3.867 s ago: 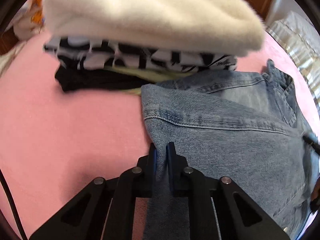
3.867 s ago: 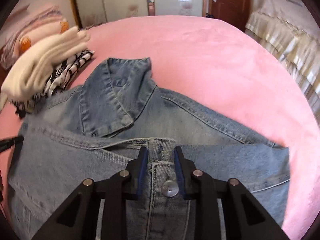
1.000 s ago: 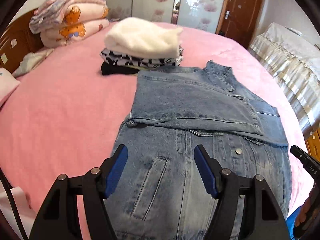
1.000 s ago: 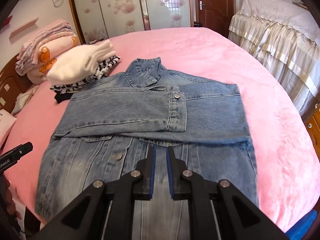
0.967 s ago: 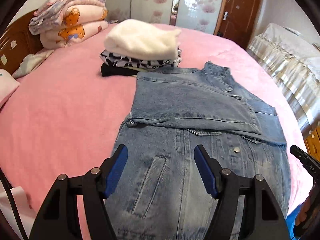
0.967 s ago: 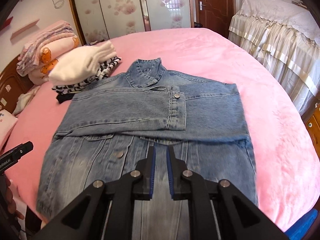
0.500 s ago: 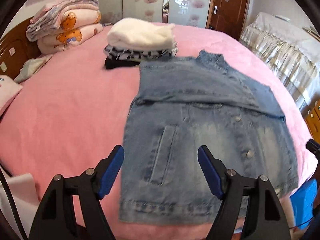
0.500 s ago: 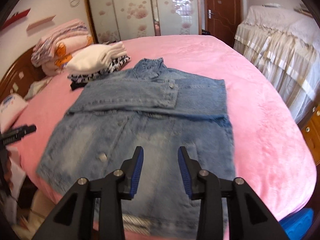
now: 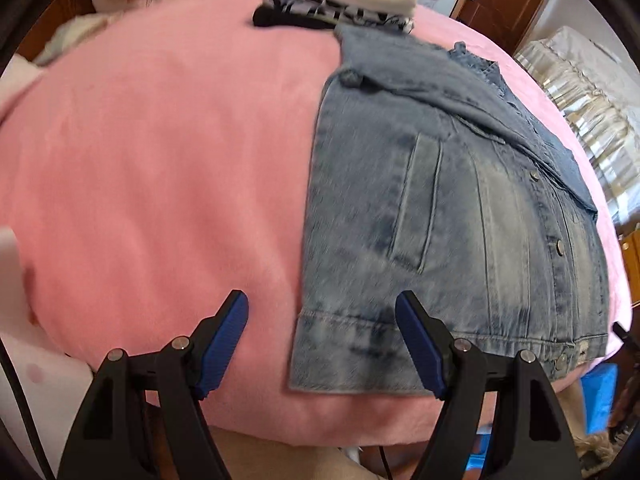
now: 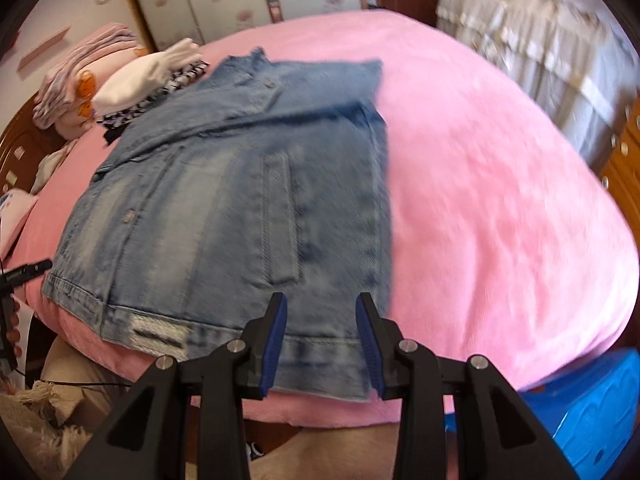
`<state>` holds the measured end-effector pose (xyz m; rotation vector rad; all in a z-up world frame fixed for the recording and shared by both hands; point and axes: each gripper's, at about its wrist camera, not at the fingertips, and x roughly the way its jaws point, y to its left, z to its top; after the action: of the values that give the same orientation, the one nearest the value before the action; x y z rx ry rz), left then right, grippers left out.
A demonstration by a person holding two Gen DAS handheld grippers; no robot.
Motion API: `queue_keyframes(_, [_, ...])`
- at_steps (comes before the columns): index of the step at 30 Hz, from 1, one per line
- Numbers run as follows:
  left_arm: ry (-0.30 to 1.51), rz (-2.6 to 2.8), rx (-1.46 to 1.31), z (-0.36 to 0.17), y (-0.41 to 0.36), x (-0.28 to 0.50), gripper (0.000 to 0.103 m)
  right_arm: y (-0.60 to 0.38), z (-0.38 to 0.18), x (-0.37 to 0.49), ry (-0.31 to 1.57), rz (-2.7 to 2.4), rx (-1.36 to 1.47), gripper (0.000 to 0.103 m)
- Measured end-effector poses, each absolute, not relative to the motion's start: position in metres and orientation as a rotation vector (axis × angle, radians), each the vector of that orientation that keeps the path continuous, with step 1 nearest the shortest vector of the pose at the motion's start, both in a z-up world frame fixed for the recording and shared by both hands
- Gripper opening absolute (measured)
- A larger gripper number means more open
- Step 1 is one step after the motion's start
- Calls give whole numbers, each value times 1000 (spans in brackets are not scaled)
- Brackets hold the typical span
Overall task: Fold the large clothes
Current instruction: 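Grasp the jacket hem corners with both tools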
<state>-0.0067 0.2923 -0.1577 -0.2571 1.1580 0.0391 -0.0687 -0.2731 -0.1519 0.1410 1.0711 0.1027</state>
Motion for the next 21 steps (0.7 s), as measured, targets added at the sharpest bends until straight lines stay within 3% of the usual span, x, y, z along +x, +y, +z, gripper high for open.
queue_keyframes(10, [1164, -44, -334, -172, 310, -5, 76, -296, -178, -78, 1158, 108, 219, 39])
queue_keyframes(14, [1165, -107, -371, -179, 314, -3, 85, -298, -193, -79, 1220, 167, 284, 48])
queue_keyframes(21, [1166, -172, -433, -185, 319, 3, 91, -294, -202, -79, 1239, 223, 290, 47])
